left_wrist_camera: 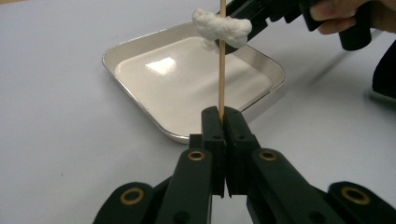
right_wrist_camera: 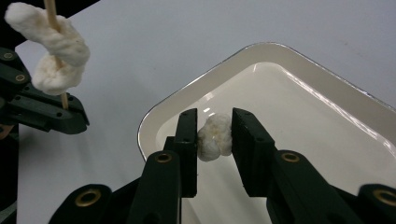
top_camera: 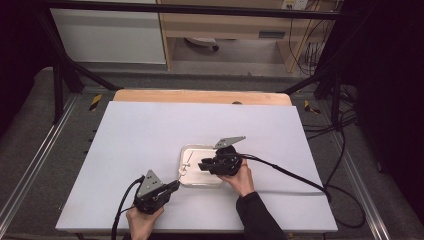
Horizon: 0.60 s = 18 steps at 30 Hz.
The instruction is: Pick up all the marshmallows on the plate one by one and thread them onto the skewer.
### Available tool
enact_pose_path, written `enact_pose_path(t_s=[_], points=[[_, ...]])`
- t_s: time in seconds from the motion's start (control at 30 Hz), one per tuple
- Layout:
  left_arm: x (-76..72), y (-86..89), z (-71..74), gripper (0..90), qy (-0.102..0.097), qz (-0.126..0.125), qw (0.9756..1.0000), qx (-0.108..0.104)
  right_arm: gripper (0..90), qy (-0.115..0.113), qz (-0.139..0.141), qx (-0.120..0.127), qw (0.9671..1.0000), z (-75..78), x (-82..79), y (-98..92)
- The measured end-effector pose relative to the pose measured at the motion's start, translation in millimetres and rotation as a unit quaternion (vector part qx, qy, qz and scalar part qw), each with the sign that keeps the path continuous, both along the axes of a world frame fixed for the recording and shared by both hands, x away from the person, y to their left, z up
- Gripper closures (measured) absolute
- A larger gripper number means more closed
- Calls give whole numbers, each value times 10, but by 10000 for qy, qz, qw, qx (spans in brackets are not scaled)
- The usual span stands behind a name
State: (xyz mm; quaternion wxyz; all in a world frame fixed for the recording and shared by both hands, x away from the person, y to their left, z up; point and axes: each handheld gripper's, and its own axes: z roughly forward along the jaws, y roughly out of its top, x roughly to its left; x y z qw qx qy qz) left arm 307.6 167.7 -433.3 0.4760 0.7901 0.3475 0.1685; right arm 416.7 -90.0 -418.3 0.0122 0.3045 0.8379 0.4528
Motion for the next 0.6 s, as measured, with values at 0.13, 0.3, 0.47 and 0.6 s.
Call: enact_pose_path(t_s=[0.13, 0.3, 0.47, 0.6], points=[[-5, -59, 7, 883, -17, -82, 10000, 22, 728, -13, -12, 169, 9999, 75, -49, -126], [-22, -121, 2, 883, -36, -158, 9999, 47, 734, -19, -56, 452, 9990, 198, -113, -308], [-29, -193, -6, 883, -29, -249, 9997, 74, 738, -34, -96, 723, 9973, 294, -167, -469], [-35, -244, -10, 883, -31, -313, 9994, 118, 741, -32, -155, 892, 9959, 356, -200, -570]])
